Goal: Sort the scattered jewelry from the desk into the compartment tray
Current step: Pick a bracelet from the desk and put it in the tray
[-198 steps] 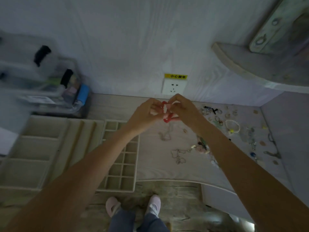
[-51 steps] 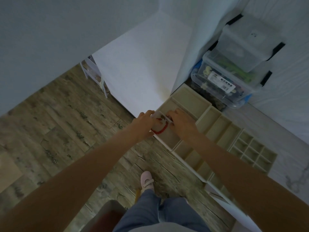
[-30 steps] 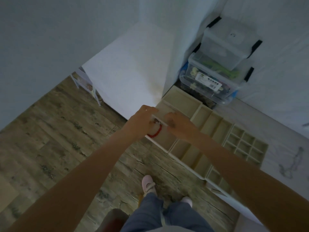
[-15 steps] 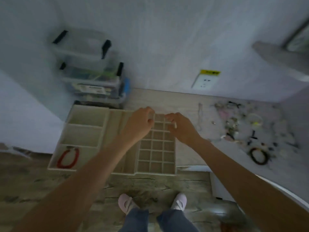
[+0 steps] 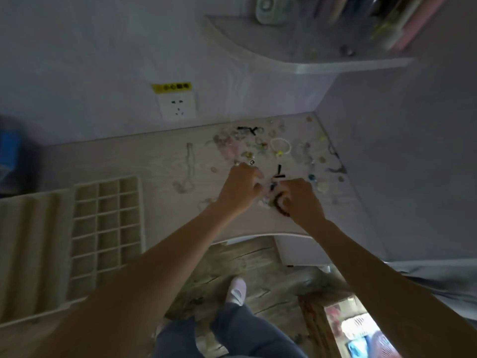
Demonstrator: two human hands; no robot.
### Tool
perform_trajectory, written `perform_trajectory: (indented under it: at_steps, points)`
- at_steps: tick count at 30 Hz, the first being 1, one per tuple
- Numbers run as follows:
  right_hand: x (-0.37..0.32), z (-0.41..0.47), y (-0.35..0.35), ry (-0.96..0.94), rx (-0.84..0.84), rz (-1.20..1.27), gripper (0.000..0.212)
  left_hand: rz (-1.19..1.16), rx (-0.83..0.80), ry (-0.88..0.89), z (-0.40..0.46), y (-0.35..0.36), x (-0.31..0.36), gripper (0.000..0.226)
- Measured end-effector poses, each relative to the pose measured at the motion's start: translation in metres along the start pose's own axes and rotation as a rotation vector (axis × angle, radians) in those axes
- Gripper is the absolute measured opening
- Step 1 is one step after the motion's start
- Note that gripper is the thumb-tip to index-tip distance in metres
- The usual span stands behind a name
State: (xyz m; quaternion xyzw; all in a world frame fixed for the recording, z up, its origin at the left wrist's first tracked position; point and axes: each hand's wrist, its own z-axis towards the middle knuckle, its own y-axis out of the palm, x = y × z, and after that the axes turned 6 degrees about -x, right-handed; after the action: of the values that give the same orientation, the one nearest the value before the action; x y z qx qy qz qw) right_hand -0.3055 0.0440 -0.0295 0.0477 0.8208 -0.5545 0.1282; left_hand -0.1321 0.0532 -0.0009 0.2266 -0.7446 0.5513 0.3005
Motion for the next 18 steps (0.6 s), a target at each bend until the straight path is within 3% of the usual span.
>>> perform_trajectory:
  at_steps: [3,6,10,12,14,18]
  points:
    - [0.027,0.007,-0.003,0.068,0.007,-0.144,0.032,0.156,0.034,0.077,0.021,0.034,0.017,0.024]
    - [0.038,0.011,-0.003,0.089,-0.006,-0.137,0.027,0.296,-0.042,0.068,0.036,0.062,0.023,0.021]
    - [0.038,0.014,0.001,0.062,0.051,-0.077,0.024,0.429,-0.134,-0.049,0.047,0.080,0.018,0.036]
    - [0.038,0.014,0.001,0.033,0.033,-0.088,0.023,0.403,-0.114,-0.068,0.049,0.082,0.018,0.031]
    - [0.036,0.011,-0.006,0.006,0.027,0.053,0.017,0.311,-0.111,-0.033,0.048,0.076,0.020,0.026]
    - [0.012,0.000,-0.037,-0.041,0.016,0.438,0.008,-0.157,-0.077,0.002,0.026,0.031,0.028,0.013]
